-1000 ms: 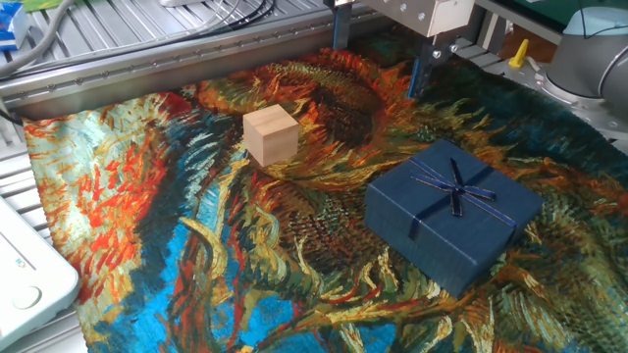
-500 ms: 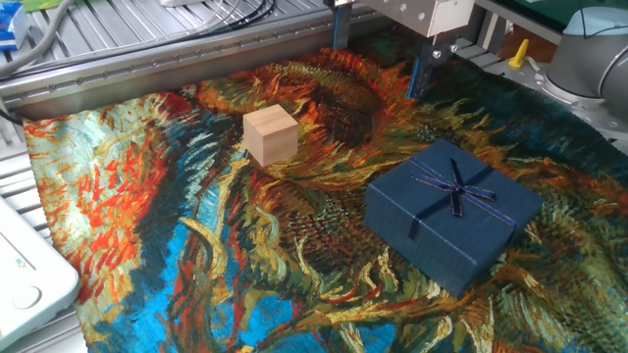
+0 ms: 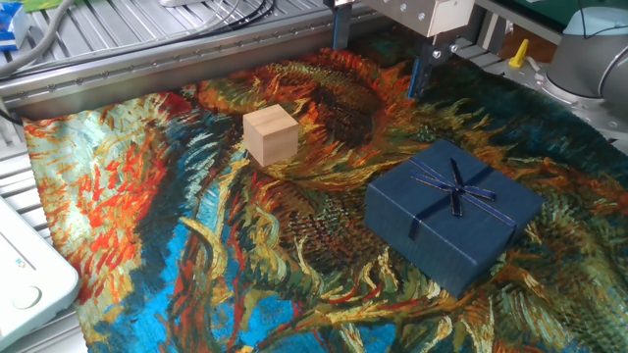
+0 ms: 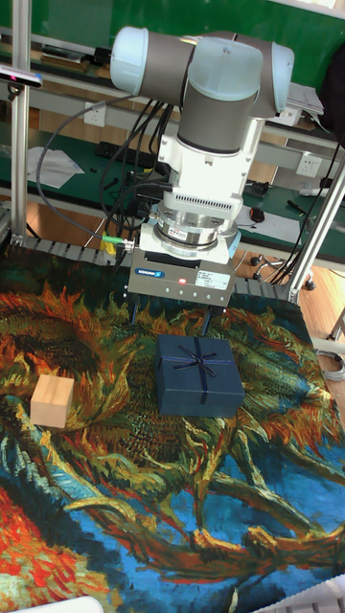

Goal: Pick up one small block

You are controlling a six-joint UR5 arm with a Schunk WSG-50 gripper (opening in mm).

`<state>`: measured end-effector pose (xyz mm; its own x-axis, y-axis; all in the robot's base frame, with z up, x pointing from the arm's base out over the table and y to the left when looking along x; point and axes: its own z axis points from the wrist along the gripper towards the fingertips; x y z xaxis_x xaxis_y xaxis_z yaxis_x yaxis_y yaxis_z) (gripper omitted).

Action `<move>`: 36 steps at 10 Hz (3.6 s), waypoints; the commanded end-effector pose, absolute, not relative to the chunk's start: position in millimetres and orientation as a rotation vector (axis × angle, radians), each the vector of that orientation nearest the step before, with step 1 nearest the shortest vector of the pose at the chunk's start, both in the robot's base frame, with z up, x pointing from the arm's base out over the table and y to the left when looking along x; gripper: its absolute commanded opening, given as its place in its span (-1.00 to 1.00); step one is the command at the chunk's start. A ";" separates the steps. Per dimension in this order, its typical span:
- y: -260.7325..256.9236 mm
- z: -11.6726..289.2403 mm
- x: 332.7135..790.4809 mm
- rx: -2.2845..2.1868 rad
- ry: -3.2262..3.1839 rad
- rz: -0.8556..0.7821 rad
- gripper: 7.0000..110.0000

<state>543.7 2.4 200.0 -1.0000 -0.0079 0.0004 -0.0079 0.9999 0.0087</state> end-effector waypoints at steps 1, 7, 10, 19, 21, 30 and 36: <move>9.2 200.0 550.3 -0.089 -3.165 -0.044 0.98; 13.0 198.6 551.3 -0.089 -3.168 -0.068 -1.00; 14.2 196.4 553.2 -0.090 -3.174 -0.074 -1.00; 16.2 194.6 549.7 -0.116 -3.158 -0.088 -1.00; 13.1 193.1 547.0 -0.134 -3.147 -0.072 -1.00; 17.8 194.0 548.0 -0.137 -3.150 -0.102 -1.00; 20.6 194.2 549.1 -0.130 -3.154 -0.119 -1.00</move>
<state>548.2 17.4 192.7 -0.9966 0.0814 -0.0117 0.0805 0.9949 0.0605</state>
